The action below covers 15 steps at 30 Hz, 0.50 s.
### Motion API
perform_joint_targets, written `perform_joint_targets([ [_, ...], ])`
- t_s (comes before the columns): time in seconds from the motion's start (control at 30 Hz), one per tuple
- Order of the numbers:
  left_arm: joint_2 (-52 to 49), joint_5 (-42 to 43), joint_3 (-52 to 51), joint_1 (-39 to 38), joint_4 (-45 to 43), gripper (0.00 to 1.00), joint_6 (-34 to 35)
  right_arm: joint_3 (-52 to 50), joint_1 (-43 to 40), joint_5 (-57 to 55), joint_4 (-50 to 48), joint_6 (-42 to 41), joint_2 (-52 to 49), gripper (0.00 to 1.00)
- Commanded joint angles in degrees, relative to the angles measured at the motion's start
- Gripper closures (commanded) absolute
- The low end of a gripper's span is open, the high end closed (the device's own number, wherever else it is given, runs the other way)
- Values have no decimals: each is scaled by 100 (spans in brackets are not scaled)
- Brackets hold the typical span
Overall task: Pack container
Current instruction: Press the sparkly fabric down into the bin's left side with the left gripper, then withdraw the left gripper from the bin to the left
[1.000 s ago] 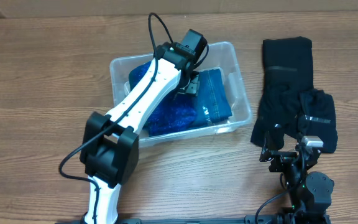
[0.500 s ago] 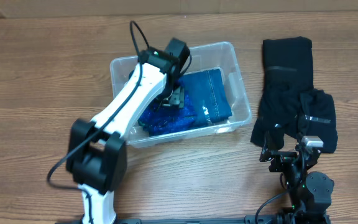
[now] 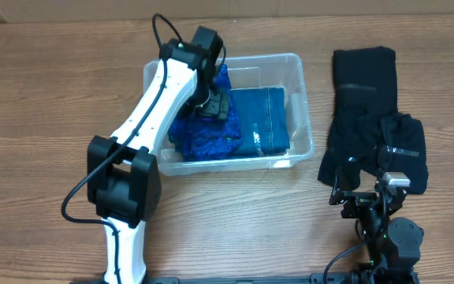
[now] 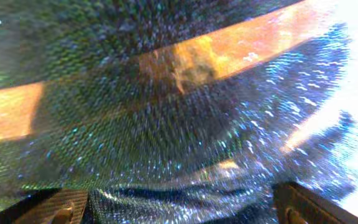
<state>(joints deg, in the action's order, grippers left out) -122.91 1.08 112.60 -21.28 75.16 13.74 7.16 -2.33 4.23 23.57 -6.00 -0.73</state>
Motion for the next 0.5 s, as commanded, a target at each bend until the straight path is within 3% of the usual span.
perform_joint_targets([
  [0.0,-28,83,1370,22,791,0,-192,-22,-31,-4,-2,-22,55,0],
  [0.13,-28,-15,2846,168,1976,0,81,-22,-31,-4,-2,-22,57,0],
  [0.2,66,-164,3161,358,2166,0,133,-22,-31,-4,-2,-22,55,0],
  [0.47,186,-186,2765,1390,2166,0,144,-22,-31,-4,-2,-22,57,0],
])
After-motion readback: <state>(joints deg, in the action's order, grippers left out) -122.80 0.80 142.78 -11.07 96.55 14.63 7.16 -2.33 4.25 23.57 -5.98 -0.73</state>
